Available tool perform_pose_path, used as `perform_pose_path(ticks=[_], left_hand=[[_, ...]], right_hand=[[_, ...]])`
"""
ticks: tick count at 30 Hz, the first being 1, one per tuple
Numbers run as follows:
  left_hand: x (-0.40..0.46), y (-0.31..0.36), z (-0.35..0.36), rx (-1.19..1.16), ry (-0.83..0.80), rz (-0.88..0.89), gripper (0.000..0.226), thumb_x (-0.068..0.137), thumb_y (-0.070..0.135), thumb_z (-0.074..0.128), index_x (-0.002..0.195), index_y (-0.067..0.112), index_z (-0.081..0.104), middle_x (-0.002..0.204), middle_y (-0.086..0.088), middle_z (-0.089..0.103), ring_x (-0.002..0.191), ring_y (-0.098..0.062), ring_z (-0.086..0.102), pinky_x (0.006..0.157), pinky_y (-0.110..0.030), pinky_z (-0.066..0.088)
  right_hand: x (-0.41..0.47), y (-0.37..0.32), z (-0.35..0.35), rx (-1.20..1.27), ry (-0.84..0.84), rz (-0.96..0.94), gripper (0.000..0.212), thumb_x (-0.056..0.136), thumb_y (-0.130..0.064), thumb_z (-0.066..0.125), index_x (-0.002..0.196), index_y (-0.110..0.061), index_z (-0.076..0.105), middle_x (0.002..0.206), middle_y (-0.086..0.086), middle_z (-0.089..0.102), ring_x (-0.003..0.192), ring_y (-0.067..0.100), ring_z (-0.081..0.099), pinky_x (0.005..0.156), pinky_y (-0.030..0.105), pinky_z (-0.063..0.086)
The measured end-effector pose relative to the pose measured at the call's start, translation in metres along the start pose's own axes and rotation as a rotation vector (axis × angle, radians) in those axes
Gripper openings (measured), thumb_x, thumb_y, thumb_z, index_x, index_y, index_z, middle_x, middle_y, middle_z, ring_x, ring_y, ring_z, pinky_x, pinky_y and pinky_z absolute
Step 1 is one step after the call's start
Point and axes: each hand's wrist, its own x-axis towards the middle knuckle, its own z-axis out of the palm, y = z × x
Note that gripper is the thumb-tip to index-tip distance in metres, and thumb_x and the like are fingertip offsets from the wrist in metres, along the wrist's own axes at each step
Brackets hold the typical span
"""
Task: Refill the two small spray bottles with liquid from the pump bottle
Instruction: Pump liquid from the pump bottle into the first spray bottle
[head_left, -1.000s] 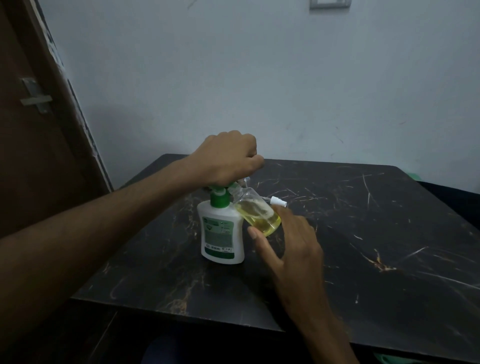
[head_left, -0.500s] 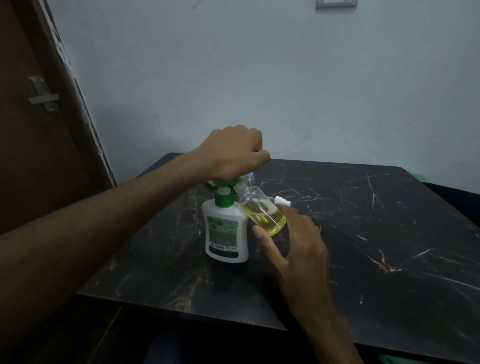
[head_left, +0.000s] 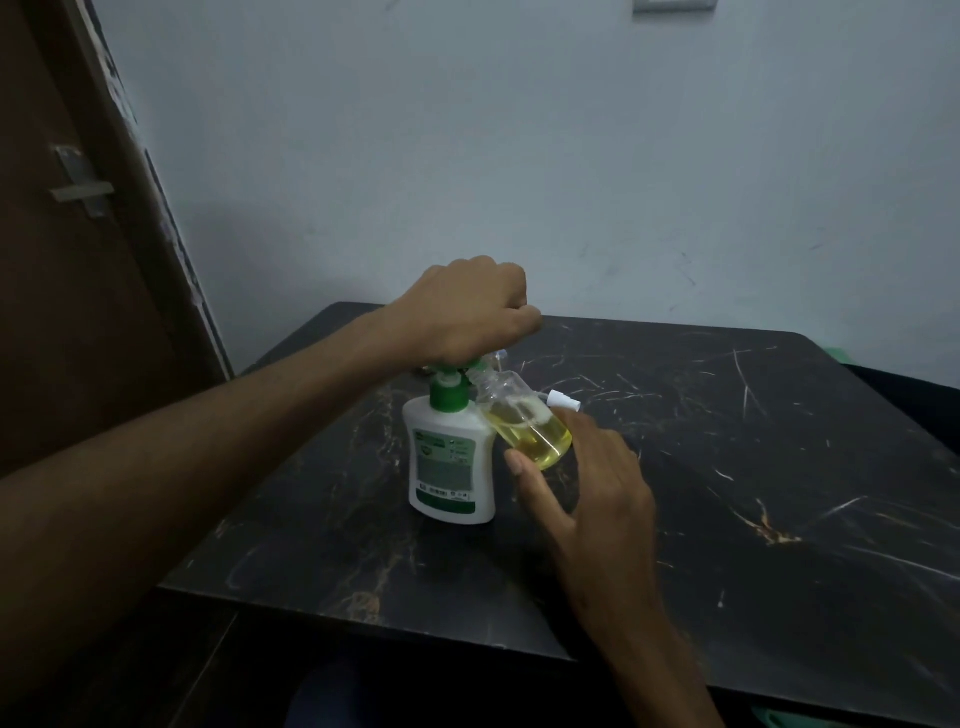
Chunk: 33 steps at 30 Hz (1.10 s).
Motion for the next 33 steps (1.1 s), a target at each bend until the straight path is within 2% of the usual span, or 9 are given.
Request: perform_pose_path(ticks=[4,7,12,16,19,22,28,30,33], left_hand=[[-0.003,-0.0004,0.0005,0.037,0.01,-0.011,0.041,0.099,0.038,0.052,0.066,0.019,0.037,0.07,-0.003,0.05,0.064,-0.023,0.045,0.058,-0.037,0.029],[-0.0004,0.0017,-0.0037,0.064,0.035,0.006,0.041,0.099,0.039,0.051,0.067,0.018,0.038,0.073,-0.006,0.054,0.067,-0.026,0.048,0.059,-0.037,0.031],[-0.0004,0.0008,0.0006,0.017,-0.016,-0.008,0.042,0.1,0.039,0.052,0.066,0.02,0.035,0.066,0.001,0.044,0.062,-0.021,0.041,0.057,-0.036,0.026],[-0.0032,0.0014,-0.0011,0.062,-0.01,0.007,0.037,0.101,0.04,0.05,0.071,0.019,0.043,0.075,-0.002,0.055,0.068,-0.023,0.05,0.06,-0.036,0.033],[-0.002,0.0036,-0.0053,0.075,0.024,0.026,0.042,0.099,0.036,0.051,0.066,0.016,0.035,0.066,-0.002,0.046,0.063,-0.024,0.041,0.058,-0.036,0.028],[-0.0017,0.0034,-0.0024,0.048,-0.007,0.008,0.043,0.099,0.036,0.052,0.065,0.017,0.033,0.065,-0.001,0.043,0.063,-0.023,0.041,0.058,-0.037,0.028],[-0.0031,0.0006,-0.0021,0.069,0.002,0.014,0.039,0.093,0.045,0.045,0.076,0.011,0.054,0.084,-0.008,0.064,0.077,-0.031,0.059,0.066,-0.041,0.043],[-0.0002,-0.0001,-0.0027,0.08,0.016,0.019,0.04,0.091,0.047,0.043,0.074,0.012,0.052,0.085,-0.009,0.064,0.077,-0.032,0.06,0.065,-0.041,0.042],[0.0004,-0.0002,-0.0002,0.058,0.01,0.027,0.043,0.097,0.04,0.051,0.064,0.018,0.036,0.07,-0.005,0.051,0.065,-0.026,0.047,0.058,-0.036,0.03]], right_hand=[[0.0003,-0.0008,0.0,-0.011,-0.005,0.01,0.044,0.097,-0.056,0.058,0.132,-0.029,0.058,0.11,-0.015,0.06,0.098,0.007,0.055,0.082,0.038,0.052],[-0.0003,-0.0008,0.0001,-0.015,-0.005,0.008,0.044,0.097,-0.057,0.057,0.134,-0.032,0.054,0.11,-0.02,0.054,0.099,0.004,0.053,0.084,0.036,0.052],[-0.0003,-0.0018,-0.0002,-0.023,-0.005,0.014,0.043,0.098,-0.055,0.058,0.132,-0.03,0.056,0.109,-0.015,0.059,0.098,0.007,0.053,0.083,0.035,0.05],[0.0001,-0.003,-0.0007,-0.033,-0.02,0.023,0.045,0.098,-0.058,0.055,0.131,-0.028,0.059,0.109,-0.013,0.061,0.098,0.004,0.052,0.083,0.036,0.051],[0.0002,-0.0033,-0.0009,-0.029,-0.021,0.023,0.044,0.098,-0.058,0.055,0.131,-0.029,0.058,0.109,-0.014,0.06,0.099,0.004,0.052,0.084,0.035,0.051],[-0.0002,-0.0021,-0.0008,-0.033,-0.029,0.019,0.042,0.098,-0.057,0.055,0.131,-0.03,0.059,0.109,-0.014,0.061,0.099,0.006,0.054,0.084,0.036,0.05],[0.0001,-0.0043,-0.0011,-0.031,-0.009,0.006,0.044,0.098,-0.056,0.056,0.13,-0.026,0.06,0.108,-0.013,0.062,0.097,0.005,0.052,0.082,0.036,0.05],[0.0001,-0.0053,-0.0021,-0.019,0.003,-0.003,0.042,0.098,-0.054,0.058,0.129,-0.026,0.059,0.106,-0.016,0.059,0.095,0.005,0.052,0.082,0.035,0.049],[0.0005,-0.005,-0.0014,-0.021,0.001,-0.01,0.04,0.098,-0.054,0.059,0.128,-0.028,0.058,0.105,-0.019,0.055,0.095,0.003,0.051,0.082,0.034,0.048]])
